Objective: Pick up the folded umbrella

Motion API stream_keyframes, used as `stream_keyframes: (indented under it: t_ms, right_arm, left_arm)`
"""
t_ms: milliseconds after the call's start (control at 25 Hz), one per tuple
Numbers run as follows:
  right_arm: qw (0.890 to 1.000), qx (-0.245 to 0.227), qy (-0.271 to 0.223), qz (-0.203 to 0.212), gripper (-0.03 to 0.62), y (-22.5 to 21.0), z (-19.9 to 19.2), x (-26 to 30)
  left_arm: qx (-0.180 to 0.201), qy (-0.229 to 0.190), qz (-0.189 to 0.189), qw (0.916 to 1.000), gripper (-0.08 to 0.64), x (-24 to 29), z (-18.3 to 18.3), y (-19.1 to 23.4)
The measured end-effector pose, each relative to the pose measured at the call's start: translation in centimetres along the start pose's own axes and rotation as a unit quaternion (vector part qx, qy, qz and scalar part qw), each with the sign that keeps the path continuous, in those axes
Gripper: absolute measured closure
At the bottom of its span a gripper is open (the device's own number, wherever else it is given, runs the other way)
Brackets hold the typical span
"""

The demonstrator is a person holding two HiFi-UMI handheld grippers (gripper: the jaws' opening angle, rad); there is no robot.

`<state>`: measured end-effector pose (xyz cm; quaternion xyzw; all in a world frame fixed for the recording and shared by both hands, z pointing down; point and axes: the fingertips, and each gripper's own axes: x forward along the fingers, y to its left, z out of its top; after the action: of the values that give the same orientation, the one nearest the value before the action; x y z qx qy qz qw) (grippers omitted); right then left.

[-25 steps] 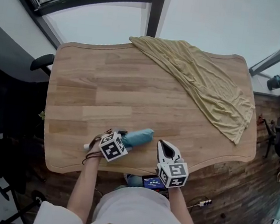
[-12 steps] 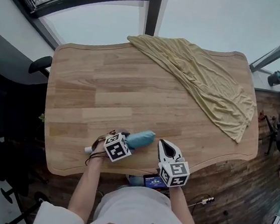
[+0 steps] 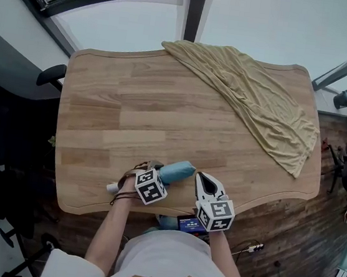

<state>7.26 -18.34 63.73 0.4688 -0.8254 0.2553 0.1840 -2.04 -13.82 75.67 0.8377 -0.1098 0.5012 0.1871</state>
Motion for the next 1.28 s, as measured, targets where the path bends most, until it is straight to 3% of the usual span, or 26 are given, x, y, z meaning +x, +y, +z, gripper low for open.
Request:
stream_keyframes:
  t_ms: [280,640,920,1280]
  right_arm:
    - [1.0,-0.003,-0.009,0.001,0.583,0.1,0.8,-0.2]
    - [1.0,-0.004,-0.013,0.005,0.583,0.5,0.7,-0.9]
    - [0.997,0.055,-0.041,0.021,0.583,0.9,1.6,-1.5]
    - [0.998,0.044,-0.048,0.026,0.583,1.7,2.0,-2.4]
  left_arm:
    - [0.057,0.071,0.003,0.9958,0.23,0.2,-1.8,-0.3]
    - [0.047,0.076,0.027,0.9957,0.227,-0.1,-2.8,0.2]
    - [0.043,0.064,0.023,0.9967,0.221,0.2,-2.8,0.3]
    - [0.022,0.046,0.02,0.9985,0.235,-0.2,-2.6,0.6]
